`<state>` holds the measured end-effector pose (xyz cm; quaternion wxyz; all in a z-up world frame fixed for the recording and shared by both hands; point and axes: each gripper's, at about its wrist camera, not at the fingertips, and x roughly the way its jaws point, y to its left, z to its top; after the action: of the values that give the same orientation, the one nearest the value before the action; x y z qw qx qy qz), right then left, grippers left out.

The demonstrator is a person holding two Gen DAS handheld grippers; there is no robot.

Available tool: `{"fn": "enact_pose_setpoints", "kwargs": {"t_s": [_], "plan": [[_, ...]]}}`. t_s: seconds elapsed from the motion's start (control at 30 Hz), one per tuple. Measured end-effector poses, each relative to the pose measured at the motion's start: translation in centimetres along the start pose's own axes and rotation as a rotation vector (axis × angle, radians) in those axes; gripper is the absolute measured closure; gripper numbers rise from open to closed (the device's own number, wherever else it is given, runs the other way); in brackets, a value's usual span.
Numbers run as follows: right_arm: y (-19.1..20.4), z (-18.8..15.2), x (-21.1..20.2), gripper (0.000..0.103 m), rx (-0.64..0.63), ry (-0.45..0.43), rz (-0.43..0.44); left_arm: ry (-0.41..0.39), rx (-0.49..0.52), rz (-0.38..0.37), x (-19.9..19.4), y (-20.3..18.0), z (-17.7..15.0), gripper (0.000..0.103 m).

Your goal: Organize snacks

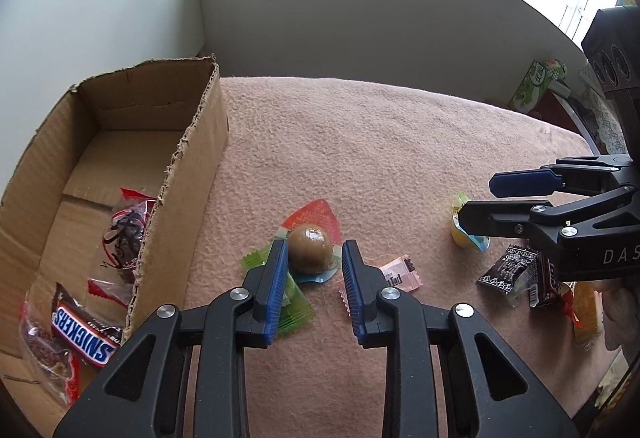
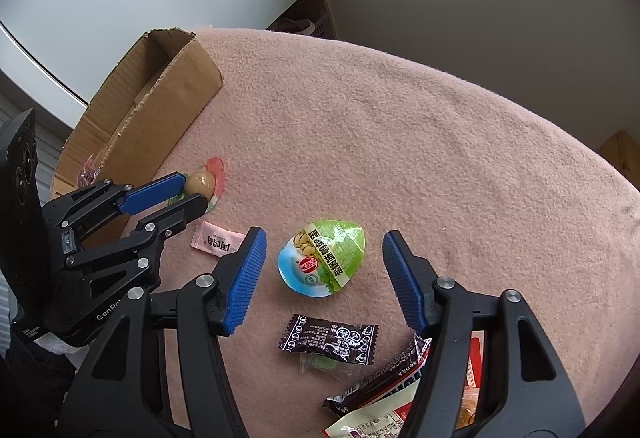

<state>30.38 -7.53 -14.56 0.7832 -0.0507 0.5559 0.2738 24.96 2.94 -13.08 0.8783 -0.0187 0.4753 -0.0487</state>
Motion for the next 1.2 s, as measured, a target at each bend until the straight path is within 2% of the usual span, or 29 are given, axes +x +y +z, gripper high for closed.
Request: {"fn": "enact_pose_setpoints", "kwargs": {"t_s": [0.23, 0.33, 0.4, 0.53, 0.83, 1.2], "plan": [[0.7, 0.4, 1.7, 0.039, -0.028, 0.051, -0.039, 0.017, 0.007, 0.023, 1.4, -0.3, 0.4, 0.077], [1.5, 0.2, 2.0, 0.047, -0.064, 0.054, -0.088, 0.016, 0.003, 0.02, 1.5, -0.2, 0.7, 0.078], [1.9, 0.1, 2.0, 0.056, -0.075, 0.056, -0.093, 0.011, 0.012, 0.024, 1.6, -0.6, 0.8, 0.078], [2.2, -0.4, 1.7, 0.057, -0.081, 0.05, -0.104, 0.003, 0.016, 0.024, 1.5, -0.9, 0.6, 0.079], [1.2, -1.3, -0.9, 0.057, -0.021, -0.013, -0.059, -0.015, -0.008, -0.027, -0.1, -0.8, 0.0, 0.079], [2.4, -1.0, -6.1, 0.057, -0.011, -0.122, -0.026, -0.104, -0.06, -0.131, -5.9, 0.7, -0.2, 0.08]]}}
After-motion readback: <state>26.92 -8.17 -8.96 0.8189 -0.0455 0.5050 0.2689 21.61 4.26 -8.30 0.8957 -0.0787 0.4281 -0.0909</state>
